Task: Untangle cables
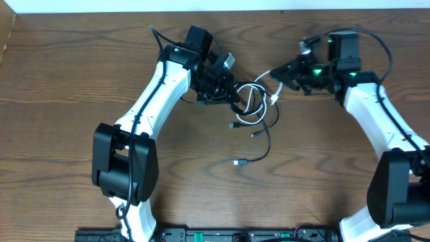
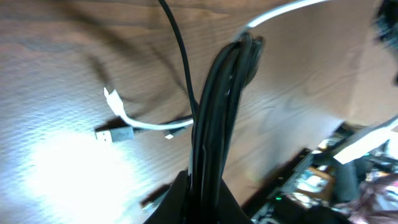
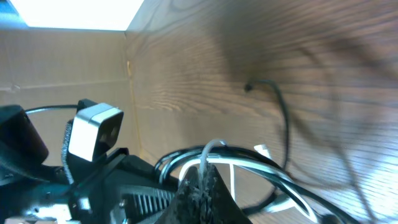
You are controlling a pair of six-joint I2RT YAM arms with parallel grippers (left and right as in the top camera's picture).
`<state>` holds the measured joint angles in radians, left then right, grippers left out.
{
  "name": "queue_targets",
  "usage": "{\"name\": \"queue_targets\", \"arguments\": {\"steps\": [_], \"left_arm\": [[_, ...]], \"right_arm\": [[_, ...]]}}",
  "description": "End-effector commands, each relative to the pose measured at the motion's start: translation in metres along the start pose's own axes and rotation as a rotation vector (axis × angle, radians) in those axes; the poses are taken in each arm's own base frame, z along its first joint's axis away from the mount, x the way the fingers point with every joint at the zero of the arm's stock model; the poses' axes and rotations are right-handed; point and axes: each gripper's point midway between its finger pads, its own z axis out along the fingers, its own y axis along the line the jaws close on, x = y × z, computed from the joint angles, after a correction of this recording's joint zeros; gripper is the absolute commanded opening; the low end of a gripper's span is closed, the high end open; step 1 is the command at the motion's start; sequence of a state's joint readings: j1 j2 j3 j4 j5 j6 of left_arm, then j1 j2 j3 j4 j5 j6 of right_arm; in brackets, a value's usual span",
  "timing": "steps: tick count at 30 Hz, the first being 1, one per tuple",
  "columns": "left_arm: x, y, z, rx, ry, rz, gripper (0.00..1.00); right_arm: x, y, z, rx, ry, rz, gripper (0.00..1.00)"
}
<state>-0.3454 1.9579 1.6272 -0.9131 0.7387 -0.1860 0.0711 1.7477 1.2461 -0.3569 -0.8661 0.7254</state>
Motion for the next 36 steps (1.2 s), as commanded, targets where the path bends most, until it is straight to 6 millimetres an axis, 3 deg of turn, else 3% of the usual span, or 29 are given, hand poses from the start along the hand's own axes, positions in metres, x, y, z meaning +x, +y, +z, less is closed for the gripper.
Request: {"name": "queue_targets", "arguments": {"steps": [1,4,10,16,21,30,36], "left_arm": [[-0.001,0.007,-0.005,-0.064,-0.016,0.093,0.07],[0.004,0.006,-0.005,-0.056,0.005,0.123,0.08],[0.021,-0.027,-0.007,0.154,0.062,0.259,0.07],[0.027,-0.056,-0.014,0.332,0.066,0.313,0.07],[0.027,-0.058,-0.016,0.347,0.065,0.317,0.07],[0.024,-0.049,-0.012,0.288,0.067,0.254,0.07],[0.014,-0.052,-0.012,0.287,0.054,0.131,0.07]], "right_arm": [[-0.010,0.002,-0.019,-0.012,-0.031,-0.039,0.01],[-0.020,-0.019,-0.023,0.090,-0.089,-0.060,0.01],[-0.022,-0.057,-0.018,0.348,-0.141,-0.162,0.01],[-0.005,-0.065,0.000,0.431,-0.093,-0.226,0.01],[0.008,-0.047,0.006,0.332,-0.022,-0.295,0.06],[0.042,0.022,-0.002,0.065,0.070,-0.413,0.26],[0.064,0.039,0.005,0.039,0.112,-0.452,0.44]]}}
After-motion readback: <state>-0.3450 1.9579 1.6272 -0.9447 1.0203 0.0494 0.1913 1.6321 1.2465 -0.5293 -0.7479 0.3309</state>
